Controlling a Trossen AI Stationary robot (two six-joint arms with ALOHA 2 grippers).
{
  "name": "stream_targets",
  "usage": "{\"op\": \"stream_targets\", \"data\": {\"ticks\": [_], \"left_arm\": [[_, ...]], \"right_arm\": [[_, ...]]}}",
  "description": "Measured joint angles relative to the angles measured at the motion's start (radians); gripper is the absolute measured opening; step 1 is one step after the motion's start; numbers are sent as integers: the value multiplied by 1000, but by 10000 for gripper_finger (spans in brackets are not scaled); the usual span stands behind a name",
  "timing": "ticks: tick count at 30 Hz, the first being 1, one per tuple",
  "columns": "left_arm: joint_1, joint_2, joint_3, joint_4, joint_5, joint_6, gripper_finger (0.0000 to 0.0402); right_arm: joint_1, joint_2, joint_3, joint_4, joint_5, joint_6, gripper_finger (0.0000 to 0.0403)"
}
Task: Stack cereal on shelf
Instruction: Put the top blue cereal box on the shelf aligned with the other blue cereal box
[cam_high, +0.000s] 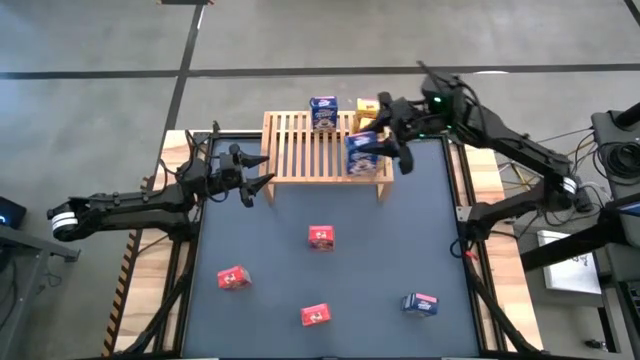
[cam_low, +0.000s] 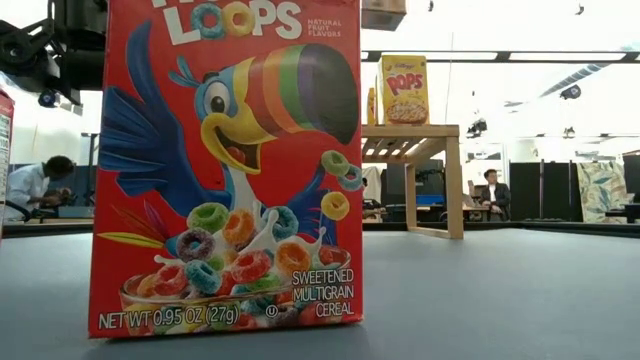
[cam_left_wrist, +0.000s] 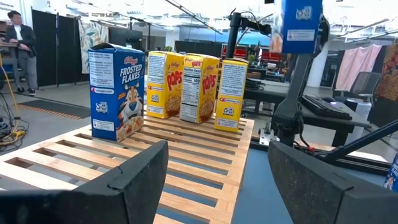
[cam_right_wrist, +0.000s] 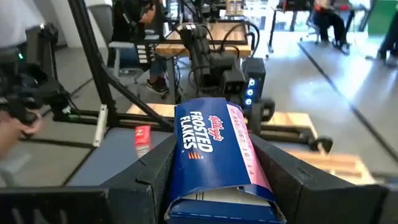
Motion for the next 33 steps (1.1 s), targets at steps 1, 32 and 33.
{"op": "stream_targets", "data": {"ticks": [1,32,33], "left_arm": [[0,0,0,0,0,0,261],[0,0,0,-1,0,10,261],[0,0,0,-1,0,10,261]], "right_arm": [[4,28,26,1,2,-23,168],[-110,415,70,271,65,-104,166],[-110,422,70,271,66,-104,166]]}}
